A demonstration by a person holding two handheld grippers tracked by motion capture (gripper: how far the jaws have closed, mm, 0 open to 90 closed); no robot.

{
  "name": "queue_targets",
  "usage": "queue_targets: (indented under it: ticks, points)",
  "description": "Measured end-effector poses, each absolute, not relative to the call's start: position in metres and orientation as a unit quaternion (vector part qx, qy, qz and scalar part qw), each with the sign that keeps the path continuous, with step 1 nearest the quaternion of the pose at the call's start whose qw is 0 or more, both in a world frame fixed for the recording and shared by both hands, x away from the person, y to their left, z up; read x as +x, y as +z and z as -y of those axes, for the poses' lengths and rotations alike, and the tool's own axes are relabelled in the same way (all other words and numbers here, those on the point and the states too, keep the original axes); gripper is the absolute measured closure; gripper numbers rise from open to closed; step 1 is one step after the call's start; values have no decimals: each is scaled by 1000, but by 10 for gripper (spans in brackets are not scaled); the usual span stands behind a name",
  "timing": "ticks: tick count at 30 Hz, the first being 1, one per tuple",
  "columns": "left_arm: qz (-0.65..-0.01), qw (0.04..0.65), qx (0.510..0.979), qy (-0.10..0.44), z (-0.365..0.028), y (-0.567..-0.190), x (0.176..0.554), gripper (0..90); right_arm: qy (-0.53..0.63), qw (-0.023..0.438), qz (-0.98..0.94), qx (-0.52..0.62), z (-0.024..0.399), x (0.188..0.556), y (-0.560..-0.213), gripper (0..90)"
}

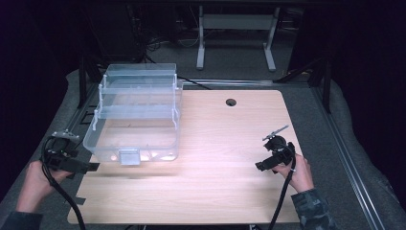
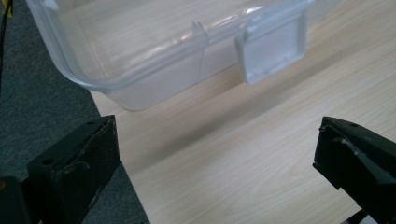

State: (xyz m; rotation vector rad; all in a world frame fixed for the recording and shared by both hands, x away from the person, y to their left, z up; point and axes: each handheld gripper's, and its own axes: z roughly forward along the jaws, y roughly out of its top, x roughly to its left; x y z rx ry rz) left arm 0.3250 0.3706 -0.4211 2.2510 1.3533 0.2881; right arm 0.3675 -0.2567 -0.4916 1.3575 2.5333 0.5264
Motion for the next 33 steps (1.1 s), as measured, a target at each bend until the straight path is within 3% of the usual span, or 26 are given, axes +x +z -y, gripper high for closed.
queue_targets:
  ticks: [17,19,21,23,33]
  points:
    - [-562,218,794,77,-390,-426,407,4,201,123,-867,439,243,350,-484,23]
    - [-576,213,786,74,-394,-430,421,128,202,122,-867,438,242,348,-484,29]
    - [-583,211,781,73,-395,-432,426,170,200,126,-867,438,242,347,-484,31]
    - [-596,201,775,63,-402,-440,438,272,204,123,-868,435,241,347,-484,32]
    - [-635,157,755,44,-406,-465,464,577,202,124,-866,440,242,343,-485,54]
